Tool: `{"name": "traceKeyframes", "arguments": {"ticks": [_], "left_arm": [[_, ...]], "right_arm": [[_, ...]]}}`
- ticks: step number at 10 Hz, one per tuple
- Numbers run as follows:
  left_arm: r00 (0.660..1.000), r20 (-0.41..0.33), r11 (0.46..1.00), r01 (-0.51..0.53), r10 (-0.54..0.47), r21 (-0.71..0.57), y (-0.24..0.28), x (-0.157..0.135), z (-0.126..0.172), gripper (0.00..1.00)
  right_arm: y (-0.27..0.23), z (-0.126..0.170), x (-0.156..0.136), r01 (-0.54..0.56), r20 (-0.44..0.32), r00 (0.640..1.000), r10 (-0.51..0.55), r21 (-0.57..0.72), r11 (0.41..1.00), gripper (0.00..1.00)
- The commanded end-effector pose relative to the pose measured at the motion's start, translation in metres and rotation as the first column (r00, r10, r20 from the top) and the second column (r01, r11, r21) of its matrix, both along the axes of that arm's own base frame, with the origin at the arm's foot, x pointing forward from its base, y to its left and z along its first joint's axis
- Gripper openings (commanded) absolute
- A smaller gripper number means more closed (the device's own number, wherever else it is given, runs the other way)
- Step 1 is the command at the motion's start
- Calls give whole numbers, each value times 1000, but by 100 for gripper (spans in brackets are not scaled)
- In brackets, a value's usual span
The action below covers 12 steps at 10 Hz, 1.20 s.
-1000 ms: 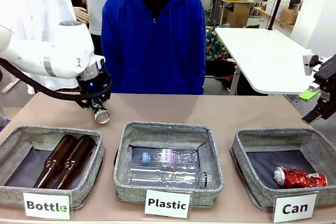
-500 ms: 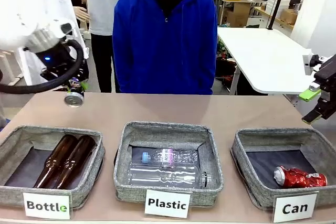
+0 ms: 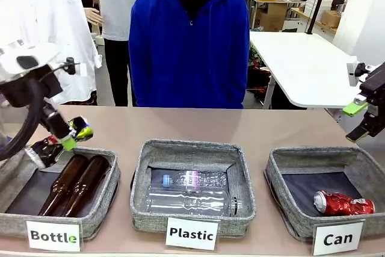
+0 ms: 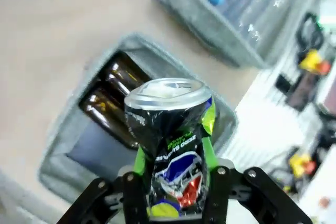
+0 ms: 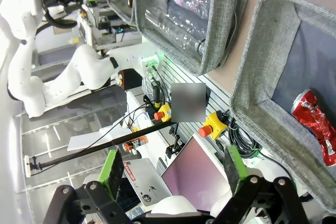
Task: Sort the can waste into the basket.
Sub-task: Pick up the can waste from the table and place it in the right Fabric basket.
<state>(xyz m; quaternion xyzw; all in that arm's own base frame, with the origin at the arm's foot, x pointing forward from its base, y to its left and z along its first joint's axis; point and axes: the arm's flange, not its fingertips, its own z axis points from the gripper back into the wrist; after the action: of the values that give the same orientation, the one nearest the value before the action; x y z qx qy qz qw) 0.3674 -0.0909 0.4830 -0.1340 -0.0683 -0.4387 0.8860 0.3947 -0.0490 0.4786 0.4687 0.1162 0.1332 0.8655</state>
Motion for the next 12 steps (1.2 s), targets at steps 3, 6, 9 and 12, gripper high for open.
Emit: {"name": "traceKeyframes", "arguments": {"ticks": [3,6,9,12], "left_arm": [[985,-59,986,-161,160,-28,1,9,2,30],[996,89,999,-20,23,-36,-34,-6,2,45],[862,454,945,308,-228,-110,-181,-3,52,45],[651,547,668,714,-525,-208,-336,16,61,45]], "right_arm": [[-2,0,0,-6,22,1000,6,-6,1000,100],[11,33,-10,31,26,999,-29,-78,996,100],[-16,86,-65,209,92,978,-189,-314,926,100],[-101,115,-116,528,257,846,-468,-275,804,100]]}}
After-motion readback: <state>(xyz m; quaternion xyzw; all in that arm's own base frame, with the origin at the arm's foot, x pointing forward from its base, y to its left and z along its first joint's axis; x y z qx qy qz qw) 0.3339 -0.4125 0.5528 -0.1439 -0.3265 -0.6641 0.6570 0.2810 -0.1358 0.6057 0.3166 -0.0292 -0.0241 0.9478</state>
